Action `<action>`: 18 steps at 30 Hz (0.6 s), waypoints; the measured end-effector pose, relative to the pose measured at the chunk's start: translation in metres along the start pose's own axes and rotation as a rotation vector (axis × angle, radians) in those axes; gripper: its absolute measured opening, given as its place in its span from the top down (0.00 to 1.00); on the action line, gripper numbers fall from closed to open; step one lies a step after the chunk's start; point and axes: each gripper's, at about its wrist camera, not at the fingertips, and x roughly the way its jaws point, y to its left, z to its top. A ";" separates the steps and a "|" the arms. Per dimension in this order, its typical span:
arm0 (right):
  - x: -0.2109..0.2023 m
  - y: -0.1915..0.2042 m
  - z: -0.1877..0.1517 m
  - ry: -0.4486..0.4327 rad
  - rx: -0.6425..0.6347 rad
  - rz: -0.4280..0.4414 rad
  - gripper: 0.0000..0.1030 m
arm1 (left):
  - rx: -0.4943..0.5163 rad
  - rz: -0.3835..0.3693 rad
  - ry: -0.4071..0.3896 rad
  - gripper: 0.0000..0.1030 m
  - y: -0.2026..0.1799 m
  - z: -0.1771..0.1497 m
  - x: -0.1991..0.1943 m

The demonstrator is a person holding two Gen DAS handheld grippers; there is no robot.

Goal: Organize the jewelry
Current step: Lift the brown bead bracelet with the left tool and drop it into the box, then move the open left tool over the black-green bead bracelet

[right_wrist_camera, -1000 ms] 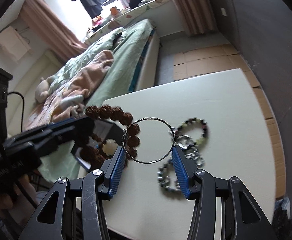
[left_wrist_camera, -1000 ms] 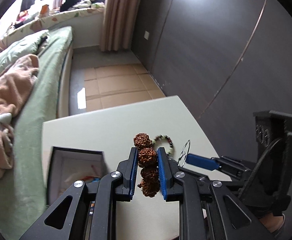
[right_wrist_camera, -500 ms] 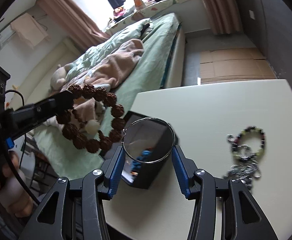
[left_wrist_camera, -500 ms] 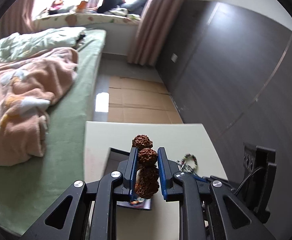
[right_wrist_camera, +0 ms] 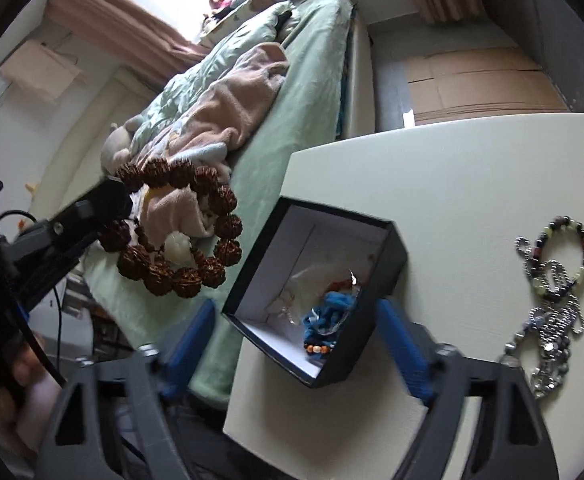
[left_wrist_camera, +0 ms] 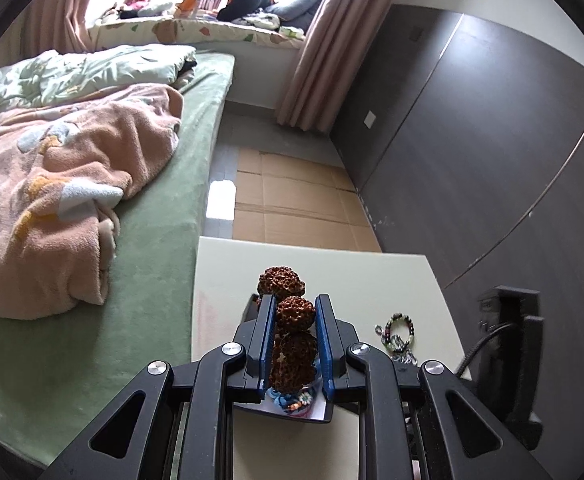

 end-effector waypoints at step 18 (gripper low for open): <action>-0.059 -0.040 -0.010 -0.108 0.078 -0.074 0.16 | -0.004 -0.064 0.028 0.22 -0.028 -0.010 0.027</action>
